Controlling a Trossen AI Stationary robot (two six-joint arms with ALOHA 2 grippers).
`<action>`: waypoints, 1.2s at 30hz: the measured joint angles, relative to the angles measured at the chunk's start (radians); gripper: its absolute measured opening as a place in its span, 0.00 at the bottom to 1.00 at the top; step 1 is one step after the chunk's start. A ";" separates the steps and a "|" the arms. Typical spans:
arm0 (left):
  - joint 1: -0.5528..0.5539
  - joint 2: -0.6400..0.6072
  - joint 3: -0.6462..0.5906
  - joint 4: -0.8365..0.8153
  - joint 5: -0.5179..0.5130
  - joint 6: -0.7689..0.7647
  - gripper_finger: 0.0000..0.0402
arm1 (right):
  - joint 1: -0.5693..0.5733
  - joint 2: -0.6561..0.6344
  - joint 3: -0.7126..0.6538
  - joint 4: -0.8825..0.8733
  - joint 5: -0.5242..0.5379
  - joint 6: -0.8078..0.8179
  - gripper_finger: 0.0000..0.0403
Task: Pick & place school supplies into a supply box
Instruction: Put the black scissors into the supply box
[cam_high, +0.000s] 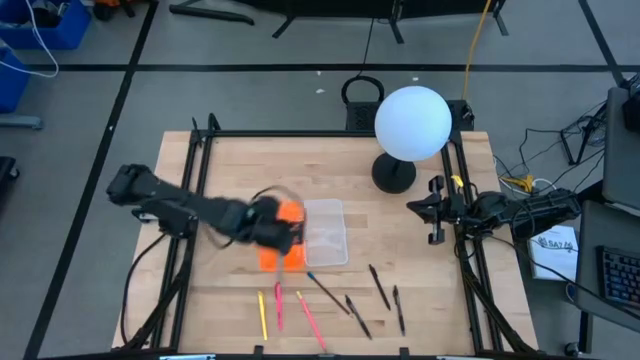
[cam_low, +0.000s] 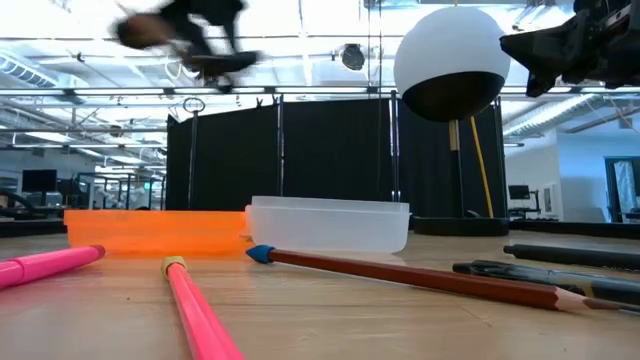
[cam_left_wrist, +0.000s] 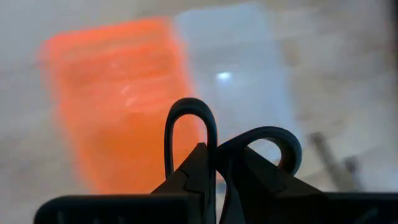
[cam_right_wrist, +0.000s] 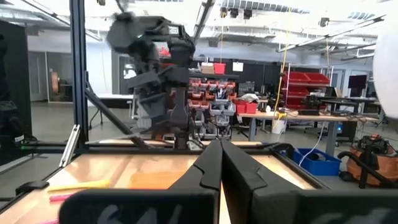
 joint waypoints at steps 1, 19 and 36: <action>0.038 0.024 0.027 0.037 0.009 0.054 0.14 | 0.000 0.000 0.000 0.011 0.000 0.001 0.00; 0.289 0.475 0.270 0.204 0.236 0.250 0.14 | 0.000 0.000 0.000 -0.022 -0.006 0.093 0.00; 0.298 0.488 0.255 0.083 0.173 0.217 0.14 | 0.000 0.000 0.000 -0.020 -0.005 0.087 0.00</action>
